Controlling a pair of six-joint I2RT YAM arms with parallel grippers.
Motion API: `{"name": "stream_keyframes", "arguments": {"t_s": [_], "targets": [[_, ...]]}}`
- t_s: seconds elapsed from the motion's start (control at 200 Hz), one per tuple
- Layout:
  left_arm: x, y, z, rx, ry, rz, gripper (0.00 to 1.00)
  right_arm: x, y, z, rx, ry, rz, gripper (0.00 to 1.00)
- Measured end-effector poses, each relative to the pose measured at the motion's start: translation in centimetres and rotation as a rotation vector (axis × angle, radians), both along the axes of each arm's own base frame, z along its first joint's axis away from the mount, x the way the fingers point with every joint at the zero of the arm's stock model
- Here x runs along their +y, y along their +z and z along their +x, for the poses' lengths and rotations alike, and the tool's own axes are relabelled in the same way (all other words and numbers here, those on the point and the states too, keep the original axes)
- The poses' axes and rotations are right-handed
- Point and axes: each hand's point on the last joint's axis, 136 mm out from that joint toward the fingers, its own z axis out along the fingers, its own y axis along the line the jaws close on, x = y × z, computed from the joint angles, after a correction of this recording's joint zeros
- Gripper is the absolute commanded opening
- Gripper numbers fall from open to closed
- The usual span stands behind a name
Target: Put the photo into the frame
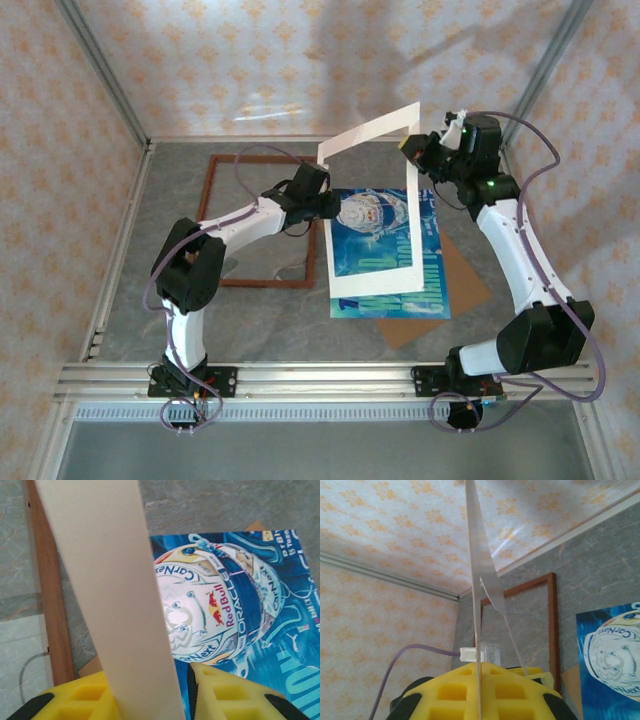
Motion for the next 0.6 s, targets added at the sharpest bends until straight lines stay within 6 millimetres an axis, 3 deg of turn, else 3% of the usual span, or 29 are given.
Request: {"name": "stream_keyframes", "arguments": {"t_s": [0.11,0.546,0.601], "targets": [[0.5,-0.2,0.0,0.003,0.007,0.029,0.24,-0.1,-0.6,0.1,0.016,-0.006,-0.011,0.08],[3.0,-0.2,-0.2,0.053,0.004,0.128,0.19,1.1,-4.2,1.9,0.106,-0.008,-0.018,0.46],[3.5,0.2,0.0,0.059,0.005,0.143,0.18,1.1,-4.4,2.0,0.108,-0.008,-0.020,0.55]]}}
